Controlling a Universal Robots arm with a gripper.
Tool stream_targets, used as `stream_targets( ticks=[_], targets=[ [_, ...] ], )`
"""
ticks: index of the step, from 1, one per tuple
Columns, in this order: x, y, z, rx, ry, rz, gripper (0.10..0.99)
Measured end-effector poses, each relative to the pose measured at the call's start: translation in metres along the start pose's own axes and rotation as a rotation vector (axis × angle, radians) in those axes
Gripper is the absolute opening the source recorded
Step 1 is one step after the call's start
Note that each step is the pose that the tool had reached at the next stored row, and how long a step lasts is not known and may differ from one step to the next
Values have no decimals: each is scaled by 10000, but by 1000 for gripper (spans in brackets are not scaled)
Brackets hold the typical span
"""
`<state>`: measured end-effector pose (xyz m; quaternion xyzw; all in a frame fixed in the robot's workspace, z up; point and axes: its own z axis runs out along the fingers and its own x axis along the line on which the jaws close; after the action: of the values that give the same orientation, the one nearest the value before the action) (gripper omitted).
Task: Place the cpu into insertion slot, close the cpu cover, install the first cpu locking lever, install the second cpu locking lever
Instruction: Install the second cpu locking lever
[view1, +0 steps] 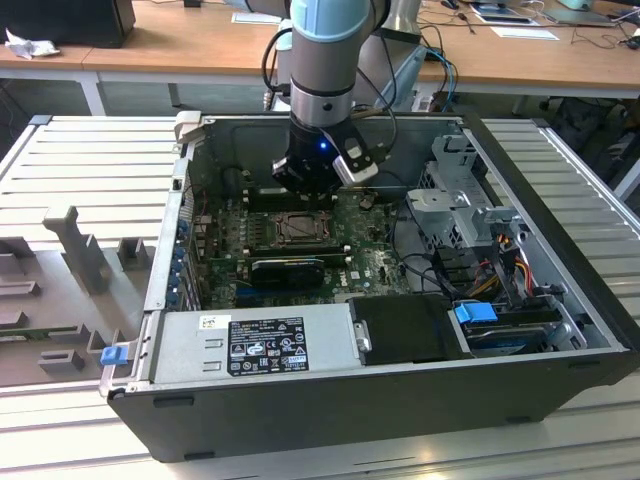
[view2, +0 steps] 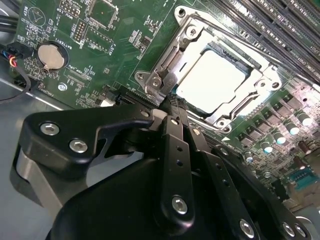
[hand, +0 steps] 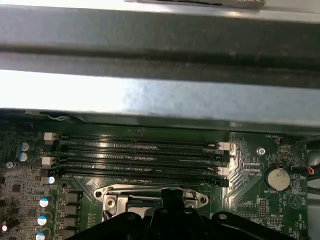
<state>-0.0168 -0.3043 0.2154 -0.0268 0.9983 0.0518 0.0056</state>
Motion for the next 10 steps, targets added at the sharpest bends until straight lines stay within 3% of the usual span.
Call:
stream_targets(
  ticks=[10],
  targets=[
    [0,-13,-24,1,0,-1,106]
  ],
)
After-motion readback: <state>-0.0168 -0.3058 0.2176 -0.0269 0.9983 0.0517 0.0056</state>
